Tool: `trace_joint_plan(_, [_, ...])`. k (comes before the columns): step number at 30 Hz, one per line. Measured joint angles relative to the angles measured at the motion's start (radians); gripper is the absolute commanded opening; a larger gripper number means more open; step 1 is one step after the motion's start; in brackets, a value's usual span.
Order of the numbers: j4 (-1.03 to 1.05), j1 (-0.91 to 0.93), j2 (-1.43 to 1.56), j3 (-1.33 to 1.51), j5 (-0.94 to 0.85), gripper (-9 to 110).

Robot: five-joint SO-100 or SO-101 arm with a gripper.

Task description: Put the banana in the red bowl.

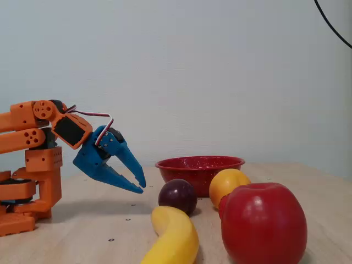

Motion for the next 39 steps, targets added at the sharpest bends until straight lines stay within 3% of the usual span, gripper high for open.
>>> trace_joint_plan(14, [0.0, 0.0, -0.005, 0.0, 0.0, 0])
trace_joint_plan(22, [0.041, 0.0, -0.233, -0.084, 0.038, 0])
trace_joint_plan(39, [0.362, -0.129, -0.819, -0.81, 0.235, 0])
